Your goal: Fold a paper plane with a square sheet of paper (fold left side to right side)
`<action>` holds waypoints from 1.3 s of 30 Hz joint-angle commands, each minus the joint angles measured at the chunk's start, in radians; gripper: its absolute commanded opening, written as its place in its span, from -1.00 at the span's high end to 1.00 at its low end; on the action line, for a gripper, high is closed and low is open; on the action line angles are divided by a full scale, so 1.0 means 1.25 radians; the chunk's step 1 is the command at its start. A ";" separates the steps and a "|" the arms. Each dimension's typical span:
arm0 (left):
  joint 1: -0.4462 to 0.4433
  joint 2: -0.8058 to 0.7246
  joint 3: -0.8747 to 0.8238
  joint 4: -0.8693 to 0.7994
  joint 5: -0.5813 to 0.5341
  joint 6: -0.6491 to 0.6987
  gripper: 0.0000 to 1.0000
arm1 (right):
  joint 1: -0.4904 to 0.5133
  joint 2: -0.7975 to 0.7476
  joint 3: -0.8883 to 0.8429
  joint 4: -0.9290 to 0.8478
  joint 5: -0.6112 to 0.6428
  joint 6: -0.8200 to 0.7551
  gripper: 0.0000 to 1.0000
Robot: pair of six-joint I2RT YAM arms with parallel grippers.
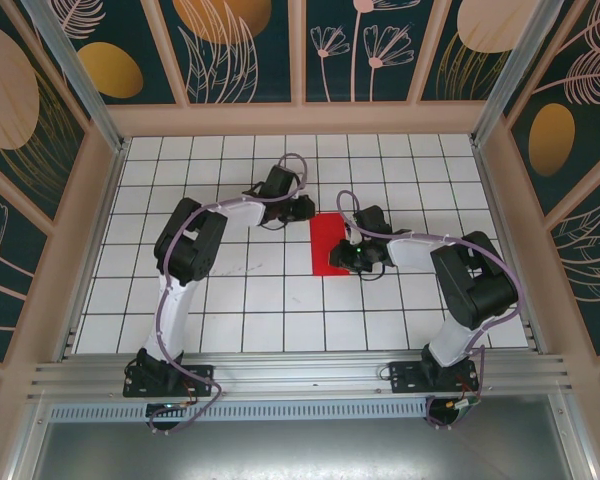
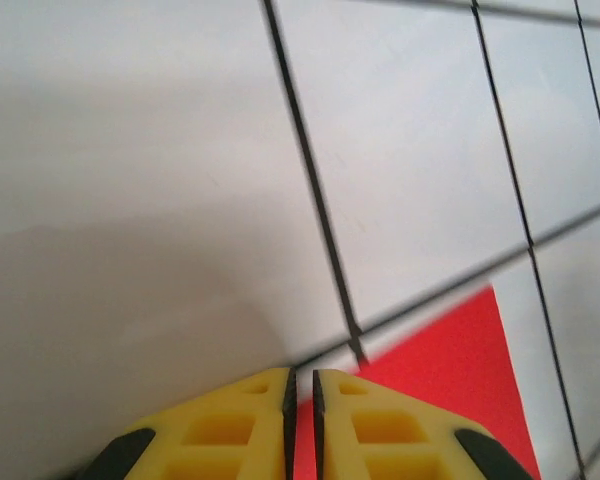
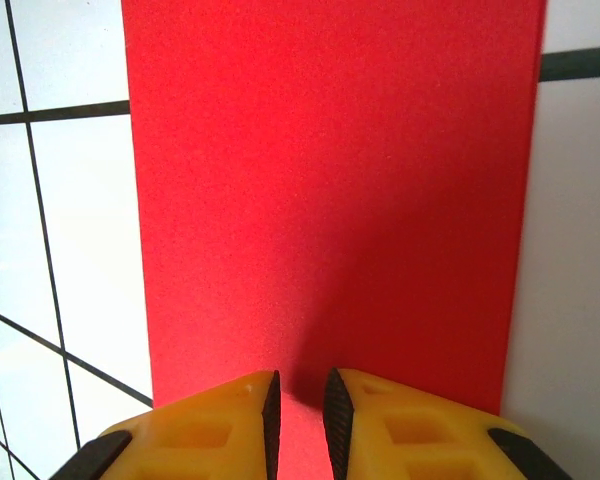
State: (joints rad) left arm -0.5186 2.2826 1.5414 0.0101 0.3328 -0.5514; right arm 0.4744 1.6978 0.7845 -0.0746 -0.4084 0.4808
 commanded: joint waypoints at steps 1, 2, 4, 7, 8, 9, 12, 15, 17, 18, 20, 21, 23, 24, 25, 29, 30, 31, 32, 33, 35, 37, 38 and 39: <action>0.032 0.059 0.046 -0.035 -0.064 0.004 0.65 | 0.006 0.044 -0.047 -0.115 0.067 -0.012 0.52; 0.037 0.068 0.059 -0.042 -0.065 0.004 0.65 | 0.006 0.043 -0.048 -0.115 0.067 -0.012 0.52; 0.042 0.080 0.074 -0.046 -0.061 0.003 0.65 | 0.006 0.043 -0.048 -0.112 0.067 -0.010 0.52; 0.047 0.071 0.073 -0.040 -0.056 0.008 0.65 | 0.006 0.042 -0.047 -0.105 0.061 -0.007 0.52; 0.047 0.058 0.063 -0.032 -0.055 0.010 0.65 | 0.006 0.042 -0.048 -0.100 0.057 -0.006 0.52; 0.047 0.041 0.051 -0.024 -0.055 0.013 0.65 | 0.006 0.041 -0.046 -0.093 0.051 -0.003 0.51; 0.047 -0.020 0.011 -0.008 -0.058 0.021 0.63 | 0.007 0.033 -0.050 -0.058 0.039 0.009 0.50; 0.047 -0.097 -0.044 0.011 -0.062 0.021 0.57 | 0.006 0.025 -0.048 -0.034 0.036 0.021 0.48; 0.047 -0.152 -0.091 0.028 -0.063 0.012 0.52 | 0.006 0.017 -0.045 -0.025 0.035 0.027 0.47; 0.047 -0.183 -0.120 0.037 -0.063 0.008 0.49 | 0.006 0.010 -0.045 -0.016 0.033 0.030 0.47; 0.047 -0.240 -0.181 0.061 -0.059 -0.006 0.45 | 0.006 -0.015 -0.044 0.000 0.037 0.038 0.45; 0.047 -0.270 -0.216 0.073 -0.056 -0.014 0.43 | 0.007 -0.033 -0.042 0.006 0.046 0.042 0.45; 0.047 -0.323 -0.275 0.093 -0.045 -0.026 0.39 | 0.006 -0.066 -0.032 0.011 0.072 0.042 0.41; 0.047 -0.350 -0.305 0.098 -0.041 -0.032 0.37 | 0.007 -0.086 -0.025 0.013 0.087 0.038 0.37; 0.047 -0.371 -0.331 0.105 -0.036 -0.039 0.35 | 0.006 -0.102 -0.018 0.013 0.100 0.034 0.28; 0.044 -0.471 -0.433 0.127 -0.011 -0.067 0.30 | 0.005 -0.174 0.005 0.015 0.173 0.008 -0.03; 0.042 -0.496 -0.450 0.132 -0.004 -0.074 0.29 | 0.003 -0.189 0.008 0.017 0.192 0.002 -0.13; 0.040 -0.512 -0.478 0.141 0.005 -0.082 0.28 | 0.002 -0.204 0.008 0.020 0.210 -0.004 -0.22; 0.036 -0.527 -0.497 0.149 0.016 -0.089 0.27 | 0.000 -0.219 0.006 0.024 0.232 -0.010 -0.33; 0.033 -0.537 -0.511 0.152 0.030 -0.093 0.25 | -0.003 -0.232 0.005 0.030 0.252 -0.012 -0.45; 0.023 -0.542 -0.521 0.152 0.054 -0.096 0.23 | -0.015 -0.250 -0.003 0.044 0.270 -0.011 -0.61; 0.007 -0.538 -0.527 0.162 0.070 -0.102 0.23 | -0.032 -0.262 -0.014 0.064 0.270 -0.002 -0.74; -0.004 -0.531 -0.530 0.175 0.074 -0.108 0.23 | -0.040 -0.266 -0.023 0.077 0.266 0.006 -0.80; -0.014 -0.520 -0.530 0.183 0.078 -0.113 0.23 | -0.048 -0.271 -0.033 0.093 0.262 0.015 -0.87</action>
State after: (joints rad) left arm -0.5045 1.6257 0.8909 0.1772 0.3759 -0.6613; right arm 0.4381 1.3857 0.7666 -0.0166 -0.1219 0.4828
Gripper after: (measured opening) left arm 0.385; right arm 0.916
